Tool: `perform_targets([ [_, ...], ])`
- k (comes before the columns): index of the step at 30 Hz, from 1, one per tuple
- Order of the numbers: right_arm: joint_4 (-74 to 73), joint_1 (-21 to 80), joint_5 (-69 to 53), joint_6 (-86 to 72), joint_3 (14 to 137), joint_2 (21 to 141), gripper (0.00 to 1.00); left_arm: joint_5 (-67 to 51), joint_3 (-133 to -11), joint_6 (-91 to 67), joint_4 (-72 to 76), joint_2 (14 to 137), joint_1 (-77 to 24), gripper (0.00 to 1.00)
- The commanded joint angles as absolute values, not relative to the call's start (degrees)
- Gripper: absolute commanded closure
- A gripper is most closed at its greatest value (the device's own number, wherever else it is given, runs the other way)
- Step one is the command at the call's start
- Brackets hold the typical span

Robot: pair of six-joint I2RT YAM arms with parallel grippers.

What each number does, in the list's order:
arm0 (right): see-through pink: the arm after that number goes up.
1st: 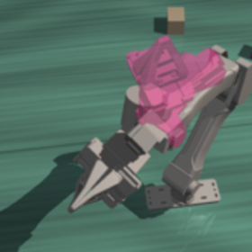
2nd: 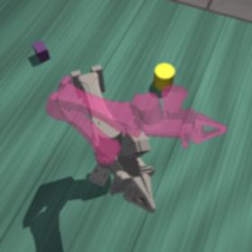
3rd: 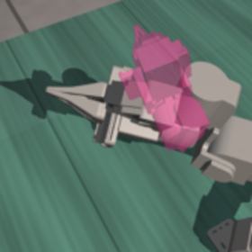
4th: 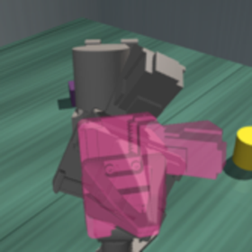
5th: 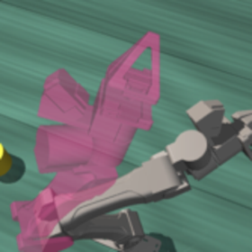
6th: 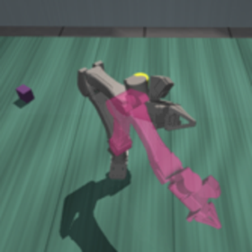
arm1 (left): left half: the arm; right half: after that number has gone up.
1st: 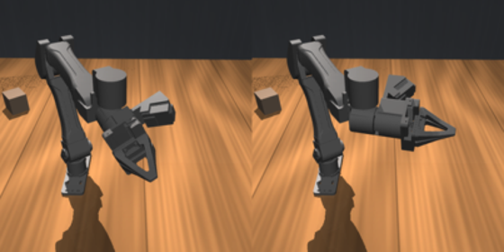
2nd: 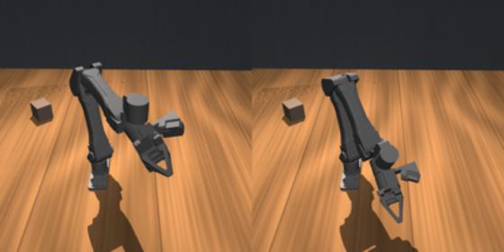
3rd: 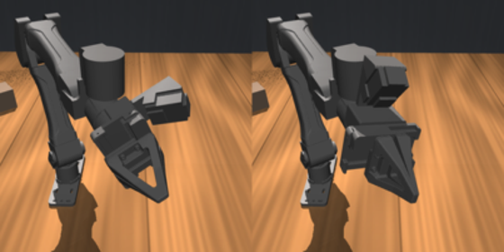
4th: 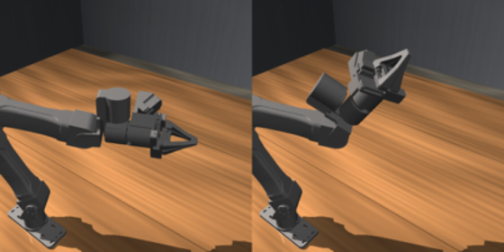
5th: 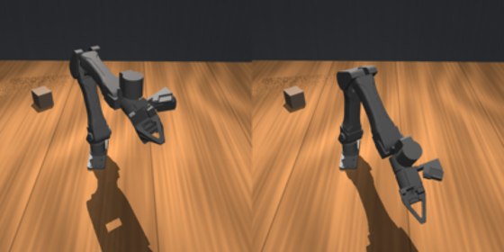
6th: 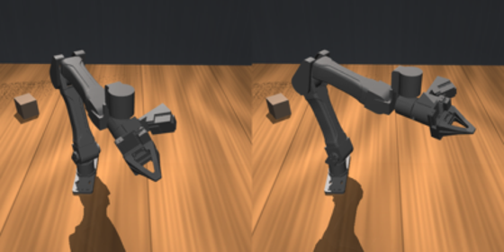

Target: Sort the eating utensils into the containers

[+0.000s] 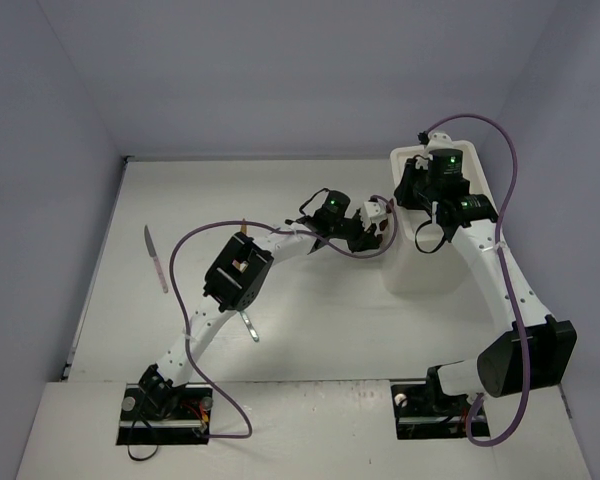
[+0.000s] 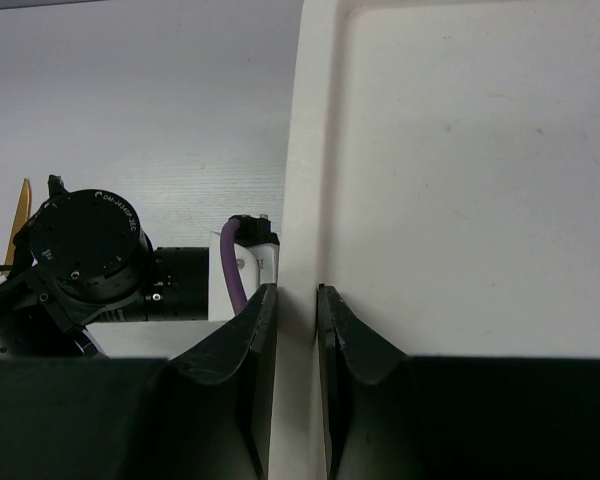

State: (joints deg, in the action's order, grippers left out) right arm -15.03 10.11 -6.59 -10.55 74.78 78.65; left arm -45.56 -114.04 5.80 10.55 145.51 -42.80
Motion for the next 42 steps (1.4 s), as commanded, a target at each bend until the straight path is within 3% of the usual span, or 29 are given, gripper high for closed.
perform_targets([
  [1,-13.4,11.8,-14.8,-12.4,74.6,79.8,1.0,-45.8,-115.4,7.3,16.9,139.3,-43.3,1.0],
  [22,-13.4,9.4,-9.2,-11.4,73.2,78.3,1.0,-41.0,-84.2,8.9,23.7,121.7,-38.1,1.0],
  [42,-13.4,8.7,-8.3,-11.2,73.1,78.4,1.0,-40.4,-73.3,8.9,24.1,114.1,-32.5,0.98],
])
